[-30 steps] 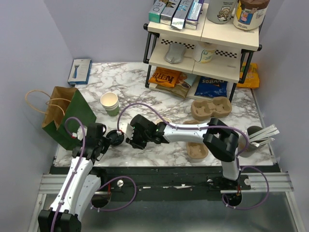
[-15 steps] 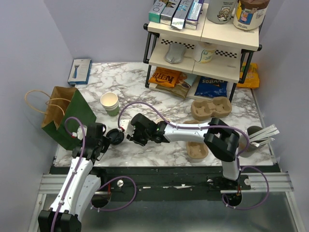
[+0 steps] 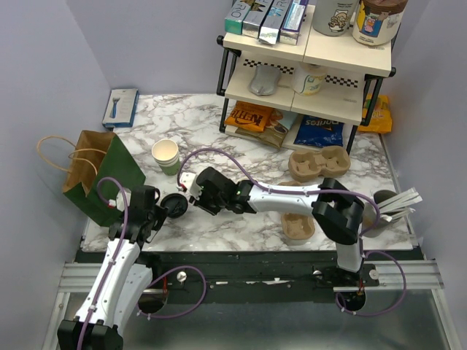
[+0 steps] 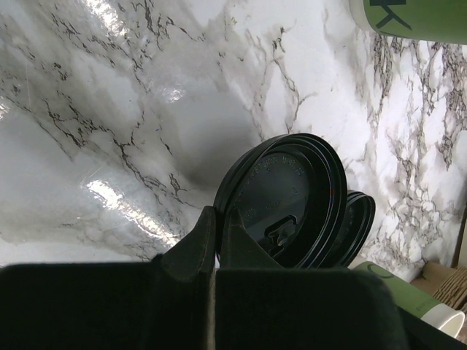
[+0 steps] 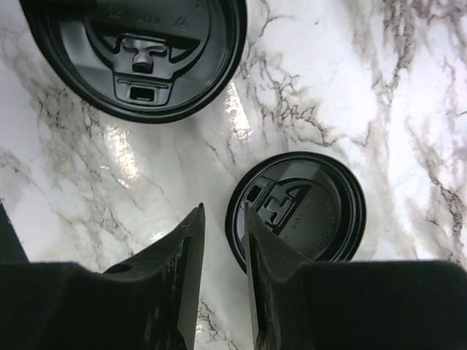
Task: Pack the takeout coffee
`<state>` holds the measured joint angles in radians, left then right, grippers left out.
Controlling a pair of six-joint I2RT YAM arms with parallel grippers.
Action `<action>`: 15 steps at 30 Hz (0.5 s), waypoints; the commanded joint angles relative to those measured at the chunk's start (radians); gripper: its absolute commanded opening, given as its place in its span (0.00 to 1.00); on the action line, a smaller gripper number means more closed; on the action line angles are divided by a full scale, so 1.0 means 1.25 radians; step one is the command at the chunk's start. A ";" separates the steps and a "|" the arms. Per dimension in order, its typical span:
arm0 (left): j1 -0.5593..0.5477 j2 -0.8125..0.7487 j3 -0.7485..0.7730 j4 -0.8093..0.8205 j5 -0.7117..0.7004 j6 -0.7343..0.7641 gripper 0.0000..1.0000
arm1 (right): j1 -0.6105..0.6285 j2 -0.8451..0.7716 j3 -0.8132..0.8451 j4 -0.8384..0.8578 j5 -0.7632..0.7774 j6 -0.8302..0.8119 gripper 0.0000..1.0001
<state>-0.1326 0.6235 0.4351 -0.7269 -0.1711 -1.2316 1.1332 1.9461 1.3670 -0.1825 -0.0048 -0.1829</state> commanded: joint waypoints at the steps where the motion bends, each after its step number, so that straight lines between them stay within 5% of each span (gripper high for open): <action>1: 0.001 -0.010 -0.007 0.008 0.009 0.005 0.00 | 0.005 0.025 0.028 -0.010 0.068 0.016 0.36; 15: 0.001 -0.008 -0.019 0.028 0.029 0.015 0.00 | 0.004 0.074 0.050 -0.049 0.077 0.011 0.37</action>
<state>-0.1326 0.6170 0.4290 -0.7197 -0.1596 -1.2232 1.1332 1.9919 1.3903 -0.2050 0.0601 -0.1745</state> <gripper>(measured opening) 0.021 0.372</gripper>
